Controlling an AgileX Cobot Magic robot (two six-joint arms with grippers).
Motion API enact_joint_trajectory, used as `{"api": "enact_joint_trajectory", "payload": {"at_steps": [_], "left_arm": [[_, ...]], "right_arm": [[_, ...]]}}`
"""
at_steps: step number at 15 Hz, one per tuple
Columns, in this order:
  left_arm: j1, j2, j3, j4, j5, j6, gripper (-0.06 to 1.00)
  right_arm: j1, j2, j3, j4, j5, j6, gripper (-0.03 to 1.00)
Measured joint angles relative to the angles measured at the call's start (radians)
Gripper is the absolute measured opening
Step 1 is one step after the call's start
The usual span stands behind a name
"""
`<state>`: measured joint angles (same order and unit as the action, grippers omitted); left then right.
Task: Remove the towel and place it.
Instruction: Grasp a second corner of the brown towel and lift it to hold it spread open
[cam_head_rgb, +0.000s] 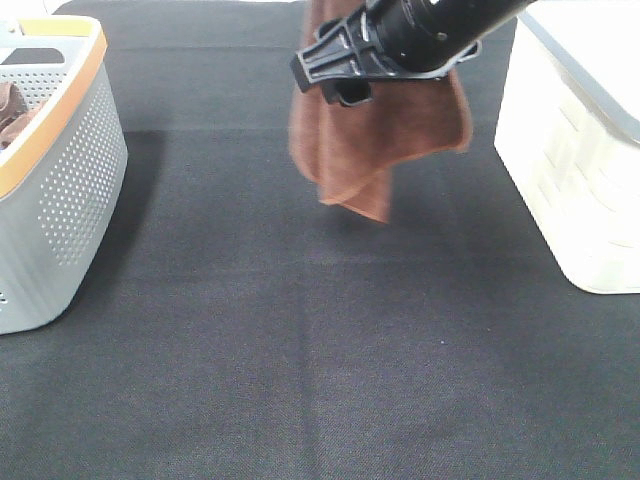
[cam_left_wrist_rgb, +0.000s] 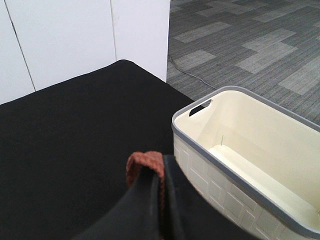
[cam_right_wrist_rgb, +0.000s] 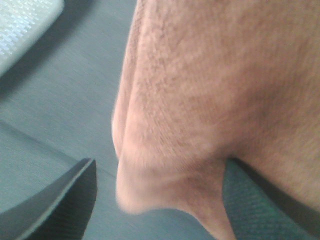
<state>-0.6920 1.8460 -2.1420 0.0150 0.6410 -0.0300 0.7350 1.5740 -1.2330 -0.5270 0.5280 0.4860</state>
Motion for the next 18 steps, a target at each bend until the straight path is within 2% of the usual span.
{"api": "enact_joint_trajectory", "payload": {"at_steps": [3, 6, 15, 18], "left_arm": [[0.0, -0.004, 0.0, 0.011, 0.013, 0.0, 0.0], [0.0, -0.02, -0.001, 0.061, 0.03, 0.0, 0.0], [0.0, -0.022, -0.002, 0.062, 0.099, 0.0, 0.0], [0.0, -0.023, -0.002, 0.097, 0.128, 0.0, 0.0]], "right_arm": [[0.0, 0.0, 0.0, -0.031, 0.049, 0.011, 0.68], [0.0, 0.0, 0.0, -0.046, 0.08, 0.024, 0.68], [0.0, 0.0, 0.0, -0.052, 0.089, 0.047, 0.68], [0.0, 0.0, 0.0, -0.054, 0.118, 0.049, 0.68]]}}
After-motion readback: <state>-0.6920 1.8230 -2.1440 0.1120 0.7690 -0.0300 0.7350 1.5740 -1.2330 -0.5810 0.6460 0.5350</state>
